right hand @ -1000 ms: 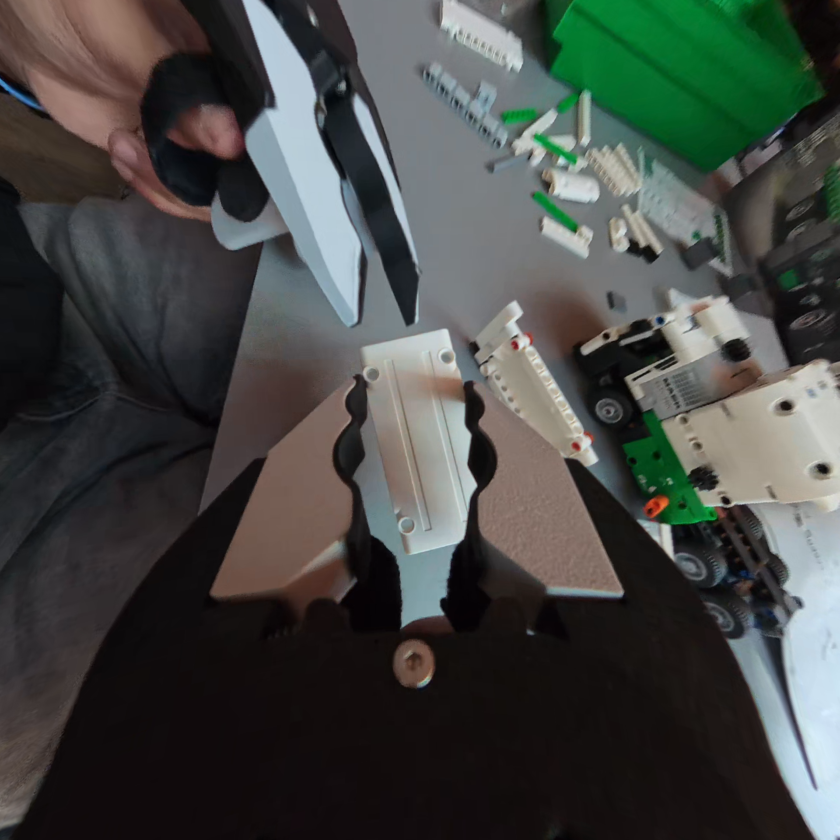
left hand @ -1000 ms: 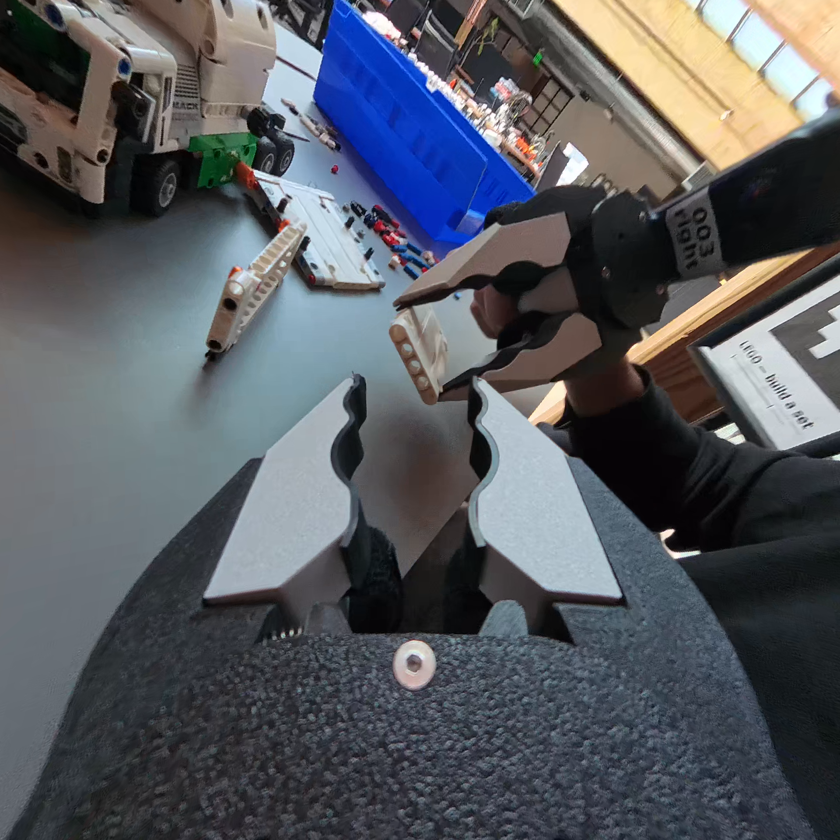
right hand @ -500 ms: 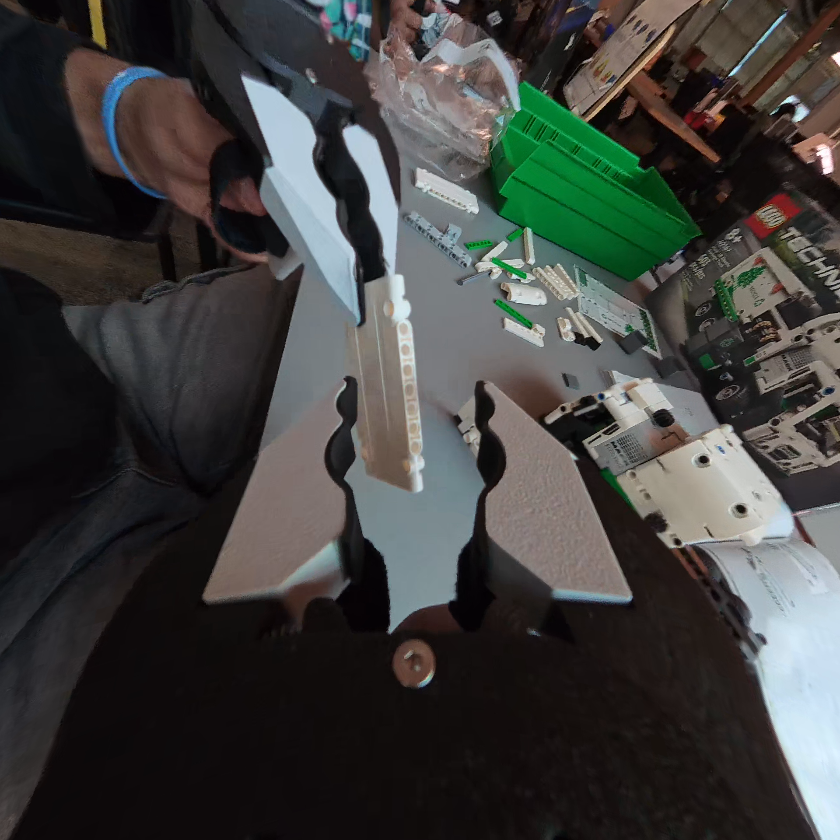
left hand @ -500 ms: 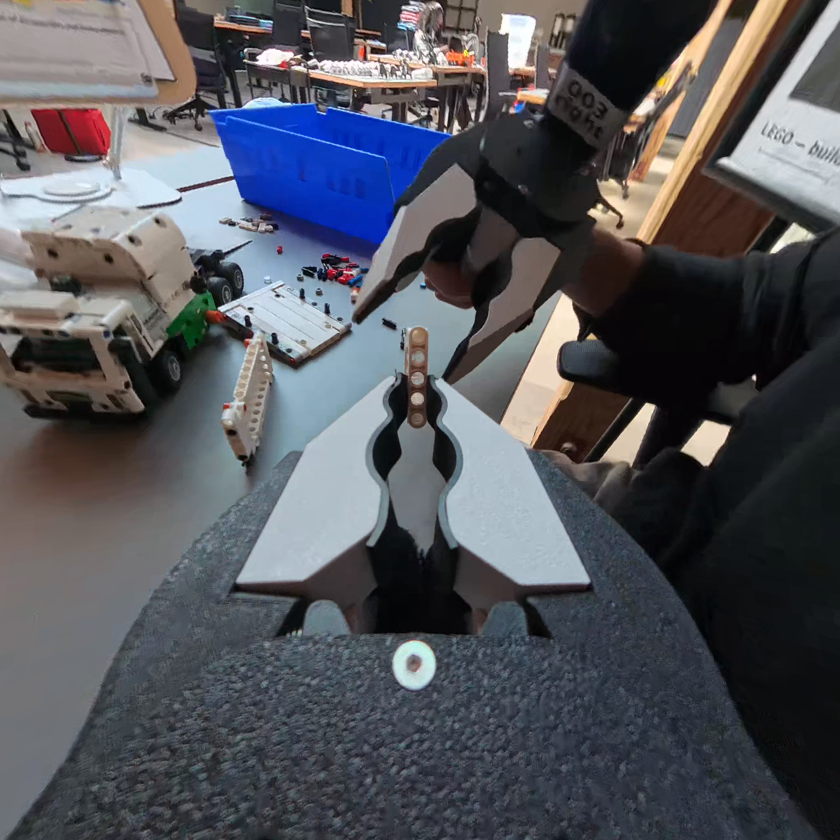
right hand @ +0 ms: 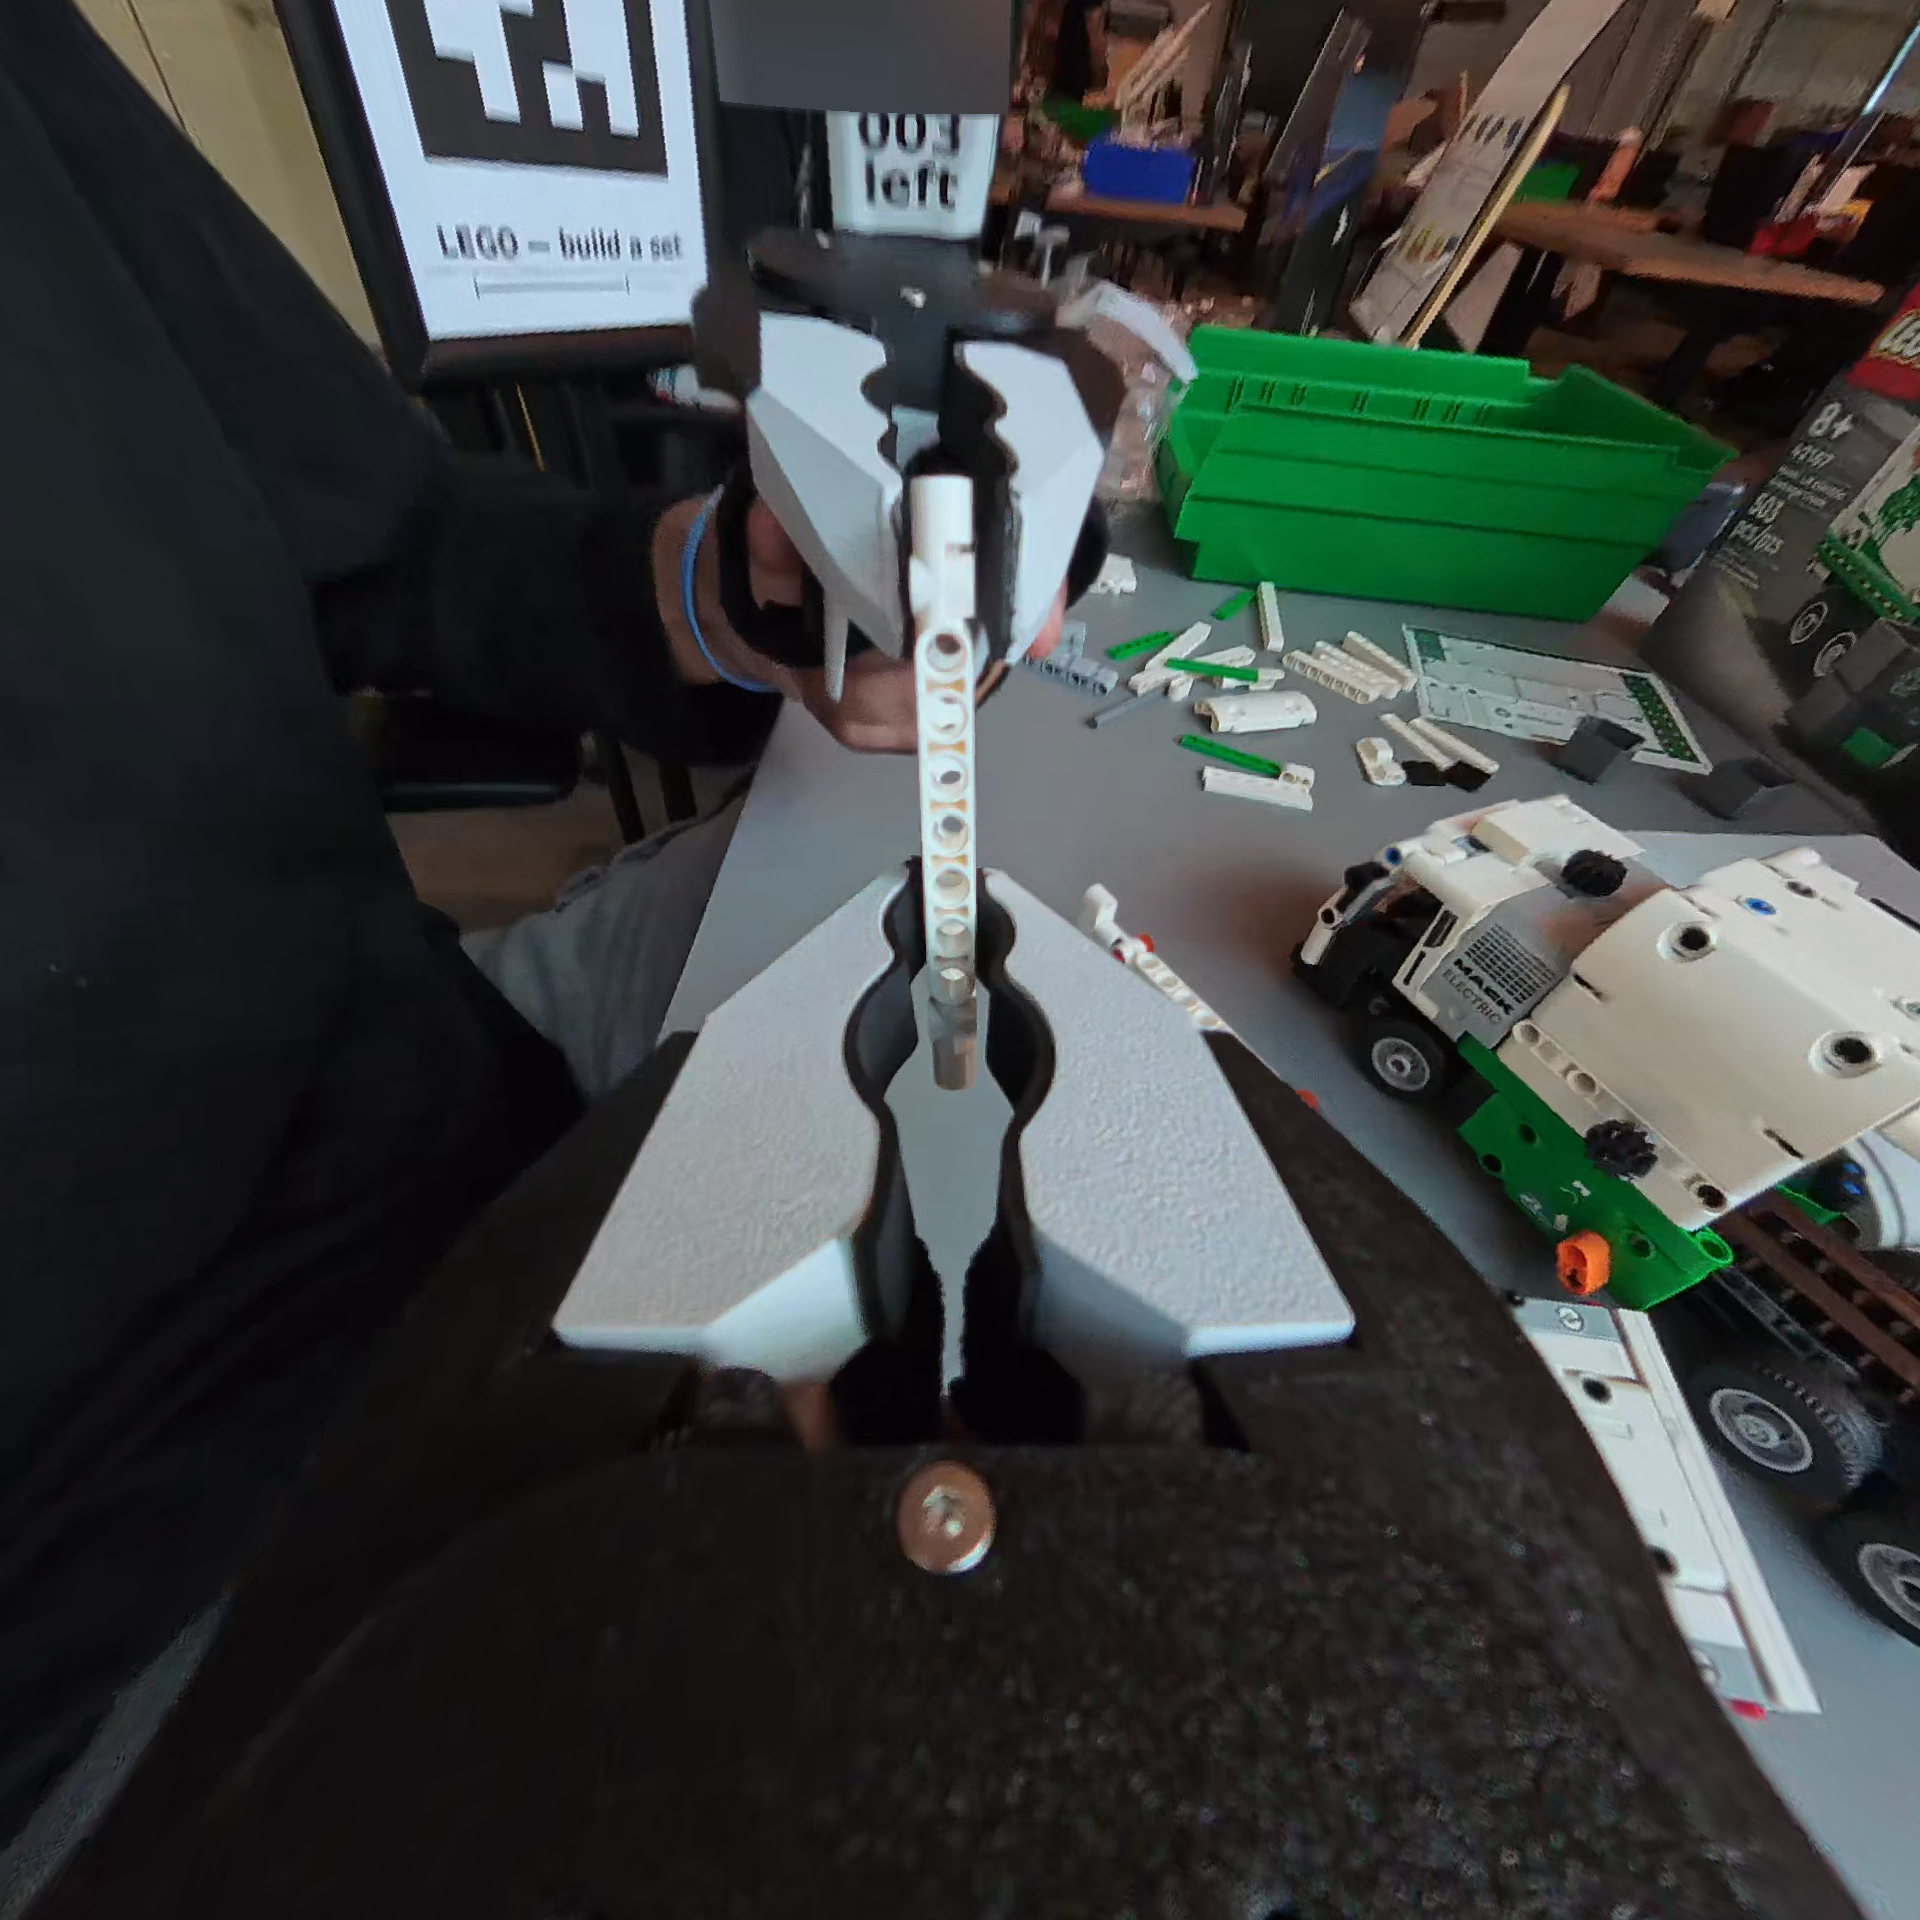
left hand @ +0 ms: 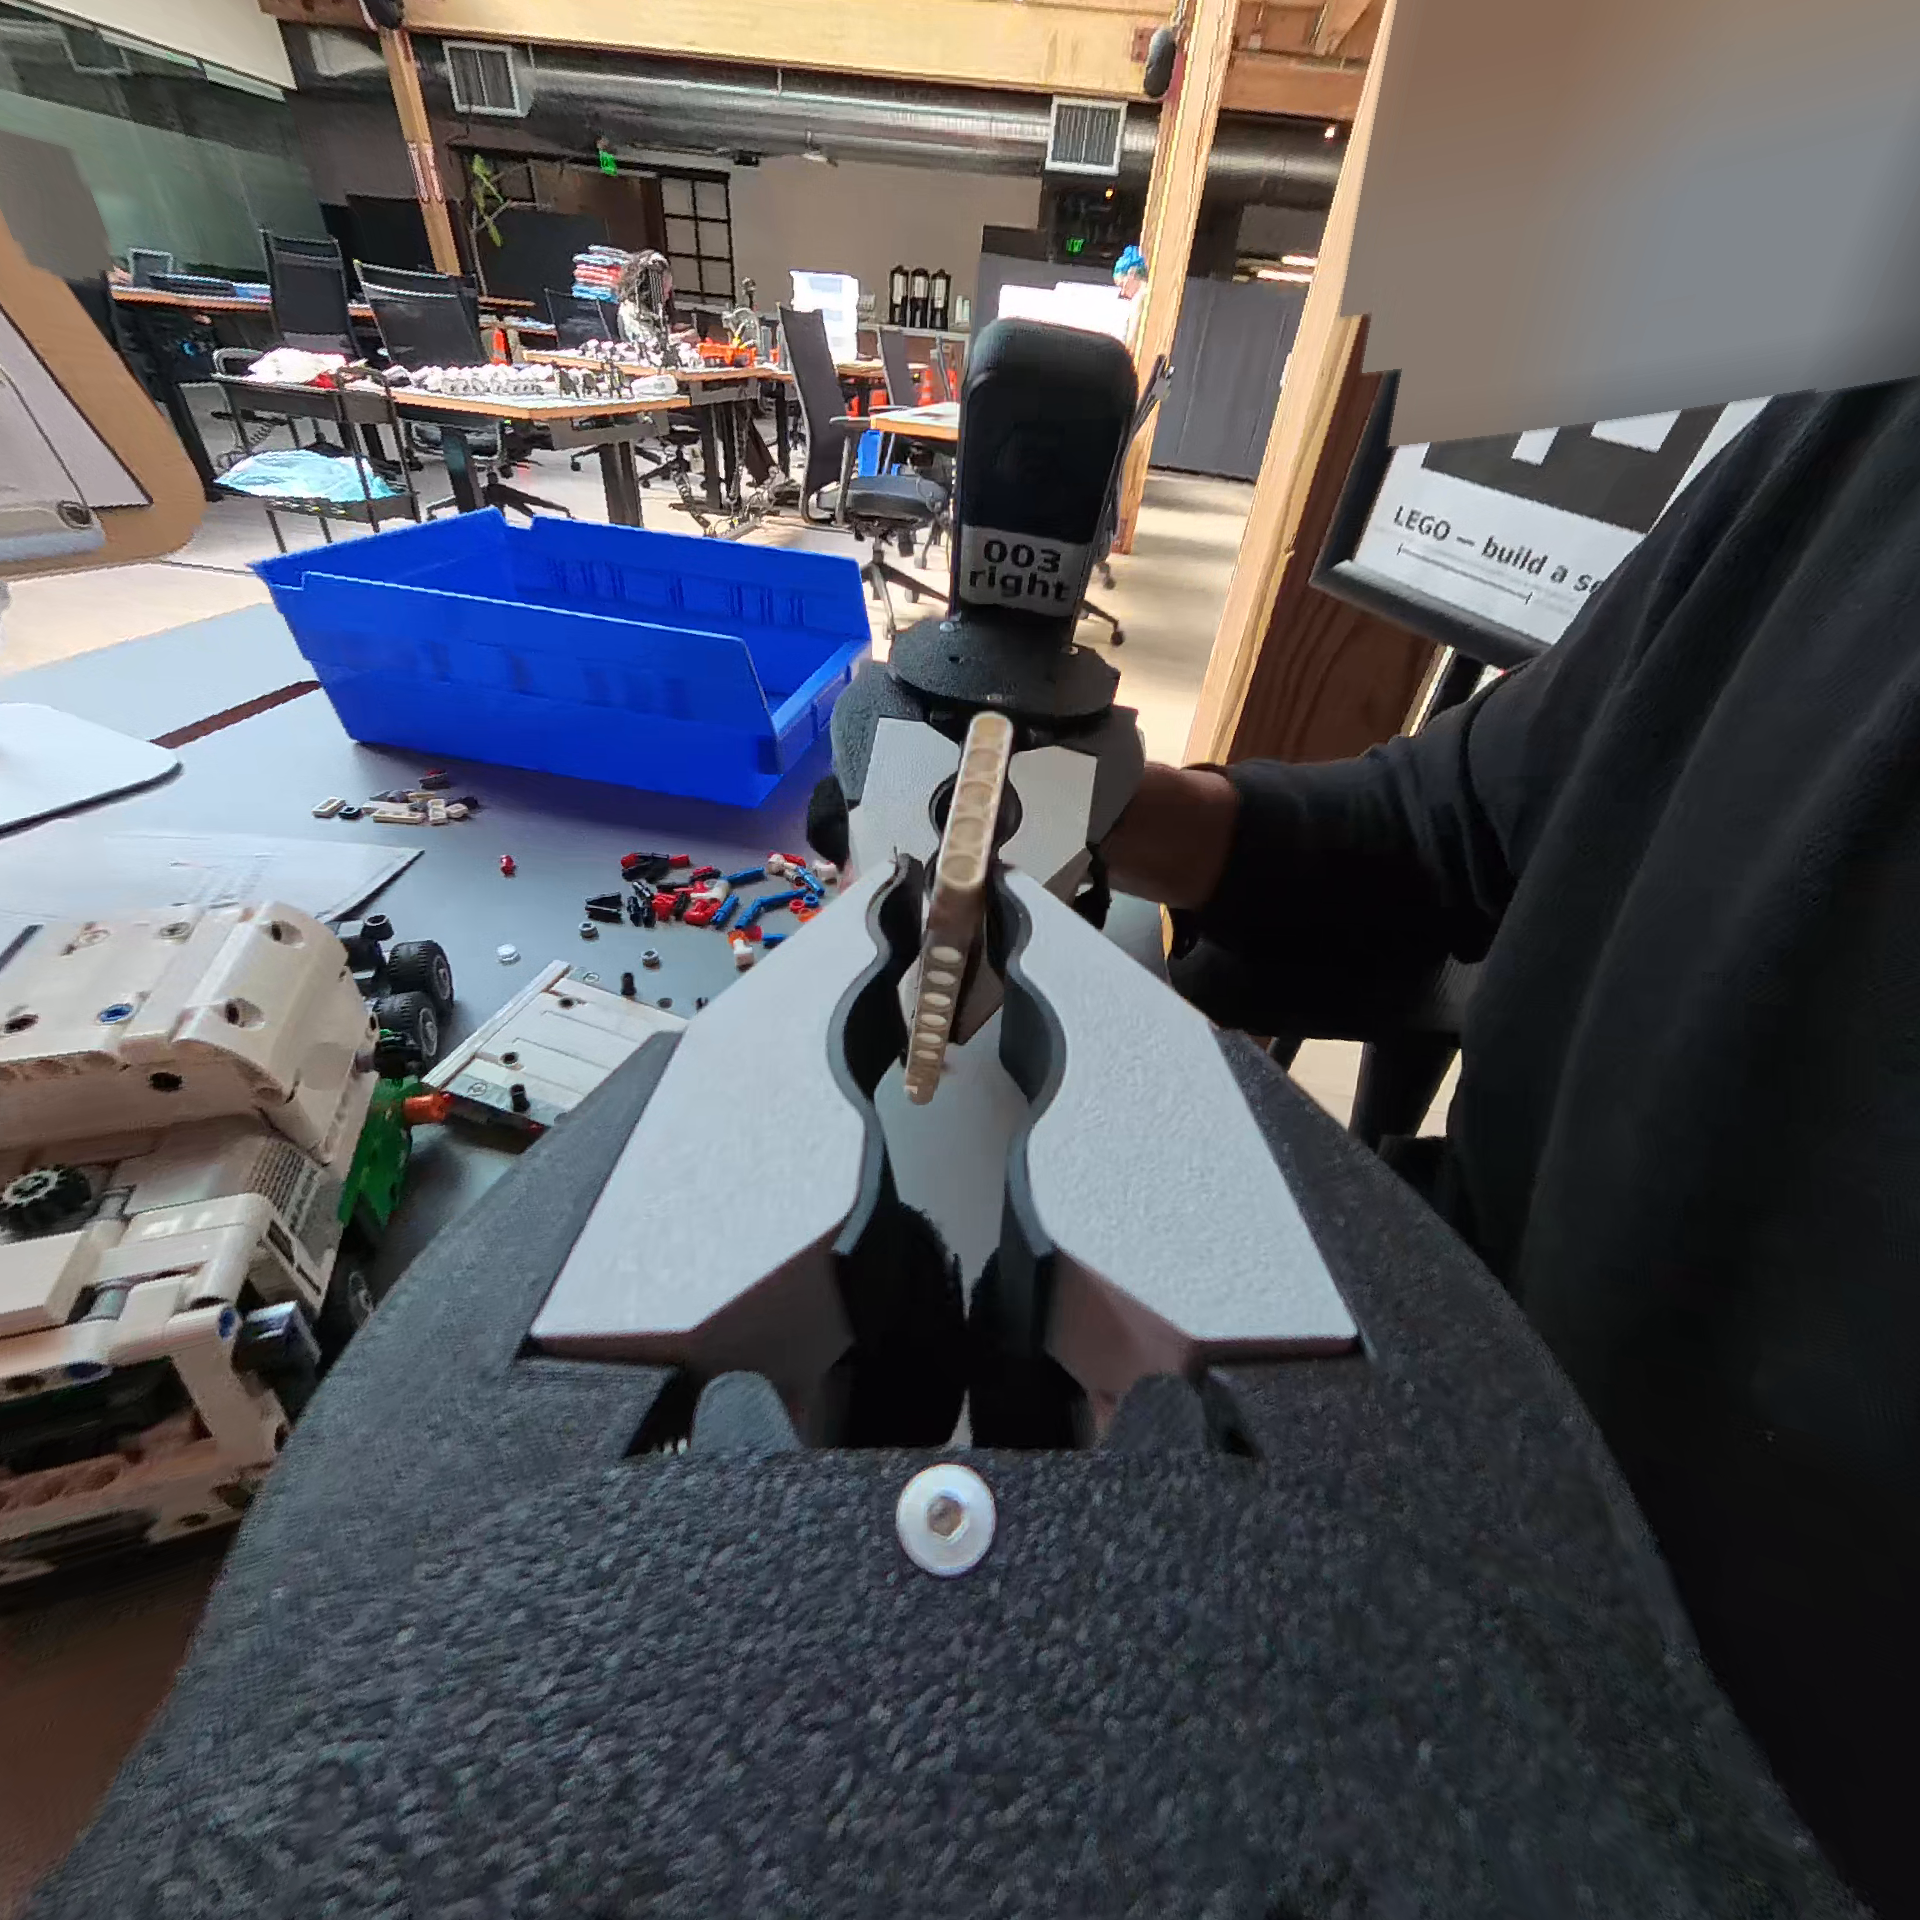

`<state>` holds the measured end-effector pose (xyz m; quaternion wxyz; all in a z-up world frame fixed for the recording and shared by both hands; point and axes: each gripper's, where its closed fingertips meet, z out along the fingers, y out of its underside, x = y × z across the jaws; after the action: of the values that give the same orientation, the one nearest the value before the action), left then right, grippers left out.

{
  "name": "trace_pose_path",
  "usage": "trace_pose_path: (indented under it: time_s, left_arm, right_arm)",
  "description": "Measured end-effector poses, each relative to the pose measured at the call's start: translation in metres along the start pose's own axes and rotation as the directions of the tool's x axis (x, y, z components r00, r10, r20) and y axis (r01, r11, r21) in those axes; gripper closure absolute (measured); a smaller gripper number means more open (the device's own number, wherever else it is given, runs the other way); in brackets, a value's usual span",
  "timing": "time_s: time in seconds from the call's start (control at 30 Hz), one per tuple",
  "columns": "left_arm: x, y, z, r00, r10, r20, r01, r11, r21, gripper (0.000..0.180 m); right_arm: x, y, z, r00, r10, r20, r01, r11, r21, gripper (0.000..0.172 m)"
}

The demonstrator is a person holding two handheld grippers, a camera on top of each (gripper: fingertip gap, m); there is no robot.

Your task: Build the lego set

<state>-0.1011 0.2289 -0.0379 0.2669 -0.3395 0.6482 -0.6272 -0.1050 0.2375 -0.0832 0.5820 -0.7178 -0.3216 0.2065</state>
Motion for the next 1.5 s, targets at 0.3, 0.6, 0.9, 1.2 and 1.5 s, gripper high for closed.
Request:
trace_pose_path:
  time_s: [0.3,0.6,0.9,1.2,1.5]
  left_arm:
    - [-0.015,-0.013,0.008,0.994,-0.098,-0.052,0.105,0.983,0.152,0.167]
    - [-0.003,-0.018,0.012,0.995,-0.071,-0.076,0.084,0.978,0.191,0.166]
    - [0.003,-0.024,0.008,0.995,-0.054,-0.081,0.072,0.968,0.242,0.174]
    - [0.005,-0.030,0.007,0.992,-0.068,-0.107,0.096,0.954,0.285,0.173]
    - [0.006,-0.030,0.005,0.993,-0.058,-0.099,0.085,0.953,0.291,0.173]
  right_arm:
    - [0.013,-0.011,-0.004,0.994,0.110,-0.007,-0.107,0.981,0.159,0.167]
    - [0.002,-0.011,0.006,0.990,0.132,0.057,-0.139,0.979,0.147,0.167]
    - [-0.006,-0.018,0.008,0.979,0.170,0.116,-0.189,0.964,0.186,0.167]
    - [-0.009,-0.015,0.011,0.977,0.170,0.130,-0.191,0.967,0.171,0.167]
    - [-0.010,-0.017,0.012,0.971,0.185,0.149,-0.210,0.962,0.177,0.167]
